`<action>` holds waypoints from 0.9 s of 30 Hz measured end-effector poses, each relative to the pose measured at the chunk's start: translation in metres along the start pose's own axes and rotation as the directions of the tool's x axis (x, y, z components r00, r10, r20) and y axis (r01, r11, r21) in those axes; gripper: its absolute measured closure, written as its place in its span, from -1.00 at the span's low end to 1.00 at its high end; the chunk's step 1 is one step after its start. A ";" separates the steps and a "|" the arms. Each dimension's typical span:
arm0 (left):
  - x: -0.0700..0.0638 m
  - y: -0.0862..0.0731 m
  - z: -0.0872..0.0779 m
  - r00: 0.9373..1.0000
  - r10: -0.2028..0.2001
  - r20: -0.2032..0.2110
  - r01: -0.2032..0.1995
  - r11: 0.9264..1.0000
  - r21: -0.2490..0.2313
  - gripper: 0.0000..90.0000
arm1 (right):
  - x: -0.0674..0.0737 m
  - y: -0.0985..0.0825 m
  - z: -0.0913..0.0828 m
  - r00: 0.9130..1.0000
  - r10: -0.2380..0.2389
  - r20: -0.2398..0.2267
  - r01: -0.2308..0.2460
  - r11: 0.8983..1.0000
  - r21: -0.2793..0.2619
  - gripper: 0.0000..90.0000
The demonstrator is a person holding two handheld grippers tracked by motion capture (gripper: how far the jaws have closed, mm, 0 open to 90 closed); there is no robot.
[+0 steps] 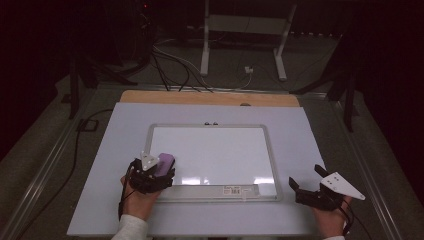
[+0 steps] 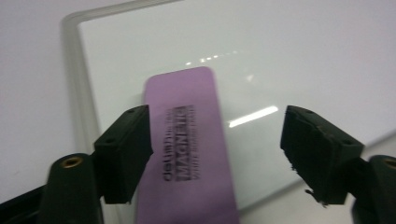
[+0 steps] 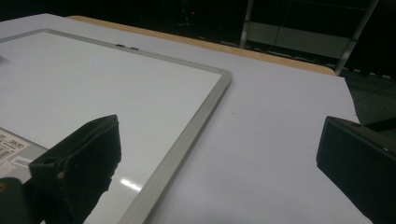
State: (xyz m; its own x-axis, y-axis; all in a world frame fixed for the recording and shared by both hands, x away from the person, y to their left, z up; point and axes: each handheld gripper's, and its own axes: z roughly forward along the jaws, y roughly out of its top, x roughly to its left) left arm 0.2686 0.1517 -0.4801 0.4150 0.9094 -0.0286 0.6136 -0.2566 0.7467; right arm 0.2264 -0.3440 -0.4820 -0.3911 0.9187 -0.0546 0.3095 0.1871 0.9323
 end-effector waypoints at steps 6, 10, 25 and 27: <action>0.005 -0.005 0.006 1.000 -0.017 -0.012 0.018 0.999 0.045 -0.37 | 0.000 0.000 -0.001 1.000 0.000 0.001 0.000 1.000 -0.002 -0.99; 0.010 -0.006 0.007 0.999 -0.029 -0.025 0.031 0.998 0.053 -0.40 | 0.000 0.000 0.000 1.000 0.002 0.002 -0.002 1.000 -0.003 -0.99; 0.019 -0.015 -0.005 0.997 -0.077 -0.013 0.077 0.995 0.059 0.08 | 0.000 0.000 0.000 1.000 0.000 0.000 0.000 1.000 -0.001 -0.99; 0.020 -0.016 -0.008 0.996 -0.081 -0.019 0.082 0.995 0.059 0.18 | 0.000 0.000 0.000 1.000 -0.001 0.000 0.001 1.000 -0.001 -0.99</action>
State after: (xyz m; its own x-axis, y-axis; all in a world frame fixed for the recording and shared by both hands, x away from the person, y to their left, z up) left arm 0.2622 0.1769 -0.4876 0.3507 0.9333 -0.0766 0.6843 -0.1996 0.7013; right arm 0.2262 -0.3437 -0.4816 -0.3912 0.9186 -0.0554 0.3082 0.1875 0.9327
